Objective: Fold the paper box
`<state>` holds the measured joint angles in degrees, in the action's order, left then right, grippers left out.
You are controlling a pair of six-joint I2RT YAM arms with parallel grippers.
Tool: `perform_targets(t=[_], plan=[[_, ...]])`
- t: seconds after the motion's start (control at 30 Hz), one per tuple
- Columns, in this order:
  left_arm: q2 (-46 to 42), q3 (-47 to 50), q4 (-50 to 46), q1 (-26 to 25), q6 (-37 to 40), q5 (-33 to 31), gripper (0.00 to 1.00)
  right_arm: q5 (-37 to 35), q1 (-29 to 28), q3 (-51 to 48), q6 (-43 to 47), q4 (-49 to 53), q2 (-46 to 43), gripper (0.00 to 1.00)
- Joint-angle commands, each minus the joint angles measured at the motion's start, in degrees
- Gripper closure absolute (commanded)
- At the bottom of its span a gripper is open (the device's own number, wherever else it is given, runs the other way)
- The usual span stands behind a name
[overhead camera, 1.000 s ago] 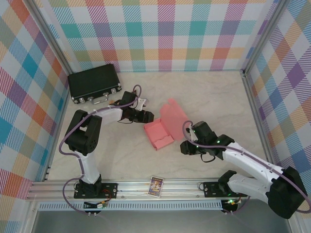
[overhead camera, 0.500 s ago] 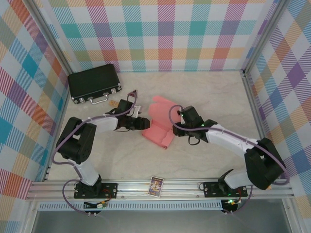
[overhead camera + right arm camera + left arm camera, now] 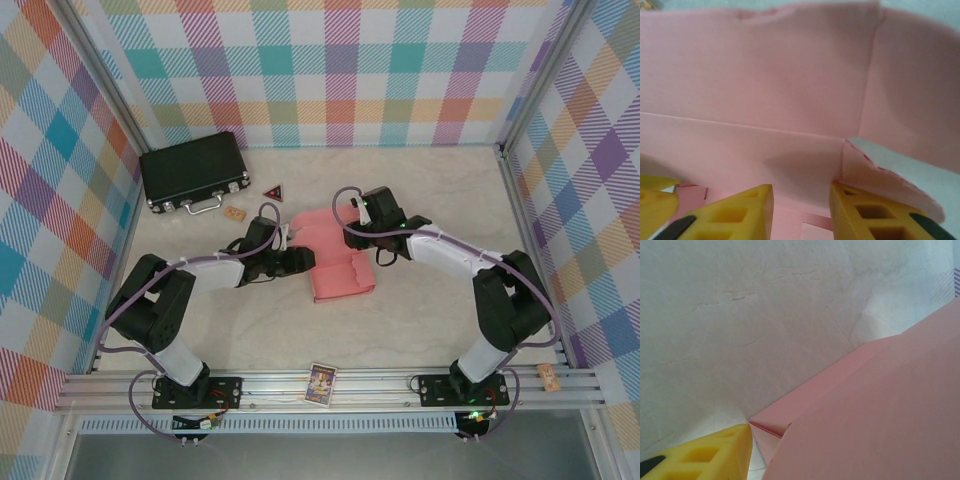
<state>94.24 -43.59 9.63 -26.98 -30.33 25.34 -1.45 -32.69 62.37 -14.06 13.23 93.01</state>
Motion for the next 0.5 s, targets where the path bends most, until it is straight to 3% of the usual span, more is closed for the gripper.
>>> perform_targets(t=[0.0, 0.13, 0.27, 0.37, 0.47], plan=[[-1.51, 1.01, 1.94, -0.22, -1.94, -2.0, 0.48, 1.06, -0.19, -0.7, -0.32, 3.41, -5.15, 0.59], [-4.53, 1.25, 0.14, -0.26, -1.08, -3.39, 0.46, 0.79, 0.19, -3.67, -2.31, 7.61, -10.72, 0.5], [-9.28, 1.67, -4.25, -0.26, 3.06, -6.79, 0.36, 3.35, 2.35, -7.8, -4.16, 10.05, -16.37, 0.41], [-12.19, 1.54, -6.67, 0.06, 6.37, -9.92, 0.28, 6.56, 4.86, -10.88, -3.91, 10.15, -19.73, 0.39], [-12.77, 0.6, -6.84, 1.26, 8.9, -10.08, 0.27, 8.81, 6.87, -13.06, -2.64, 10.34, -21.21, 0.36]])
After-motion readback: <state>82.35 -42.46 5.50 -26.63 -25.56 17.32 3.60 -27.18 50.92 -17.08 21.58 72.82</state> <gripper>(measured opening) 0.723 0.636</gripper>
